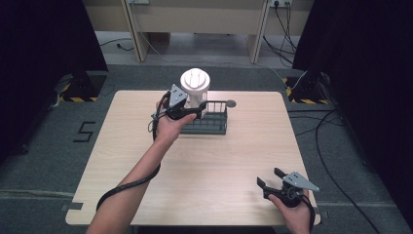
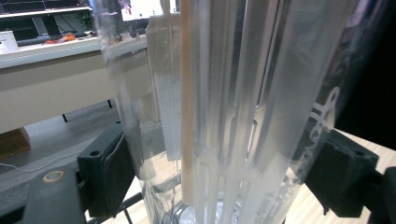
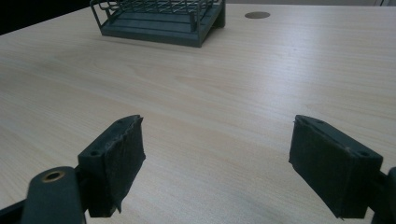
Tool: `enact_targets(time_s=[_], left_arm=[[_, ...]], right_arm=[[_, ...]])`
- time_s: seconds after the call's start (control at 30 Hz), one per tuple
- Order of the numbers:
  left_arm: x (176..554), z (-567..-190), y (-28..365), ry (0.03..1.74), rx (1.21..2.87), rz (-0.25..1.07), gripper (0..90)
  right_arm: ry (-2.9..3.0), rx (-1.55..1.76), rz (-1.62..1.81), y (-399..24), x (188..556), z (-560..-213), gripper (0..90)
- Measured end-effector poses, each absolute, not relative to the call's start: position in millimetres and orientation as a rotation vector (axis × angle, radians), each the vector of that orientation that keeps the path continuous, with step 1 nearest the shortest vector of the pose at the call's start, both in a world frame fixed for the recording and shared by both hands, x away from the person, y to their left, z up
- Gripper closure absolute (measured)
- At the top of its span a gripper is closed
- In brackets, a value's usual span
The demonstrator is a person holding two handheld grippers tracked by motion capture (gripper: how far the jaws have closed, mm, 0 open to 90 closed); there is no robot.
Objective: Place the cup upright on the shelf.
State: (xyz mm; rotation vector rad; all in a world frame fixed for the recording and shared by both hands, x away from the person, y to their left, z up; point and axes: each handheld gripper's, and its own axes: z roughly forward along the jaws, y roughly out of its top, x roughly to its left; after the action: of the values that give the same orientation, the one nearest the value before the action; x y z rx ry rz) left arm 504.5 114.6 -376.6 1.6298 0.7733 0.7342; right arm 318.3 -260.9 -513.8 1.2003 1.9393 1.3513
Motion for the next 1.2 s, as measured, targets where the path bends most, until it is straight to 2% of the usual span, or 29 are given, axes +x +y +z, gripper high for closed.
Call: enact_targets(time_s=[0.5, 1.2], left_arm=[[524.9, -378.1, 108.2, 0.808, 1.637, 0.751, 17.9], [549.1, -402.6, 103.3, 0.908, 1.643, 0.742, 17.9]], right_arm=[[1.942, 1.207, 1.354, -261.7, 318.5, -513.7, 18.5], [1.949, 1.205, 1.358, -261.6, 318.3, -513.7, 18.4]])
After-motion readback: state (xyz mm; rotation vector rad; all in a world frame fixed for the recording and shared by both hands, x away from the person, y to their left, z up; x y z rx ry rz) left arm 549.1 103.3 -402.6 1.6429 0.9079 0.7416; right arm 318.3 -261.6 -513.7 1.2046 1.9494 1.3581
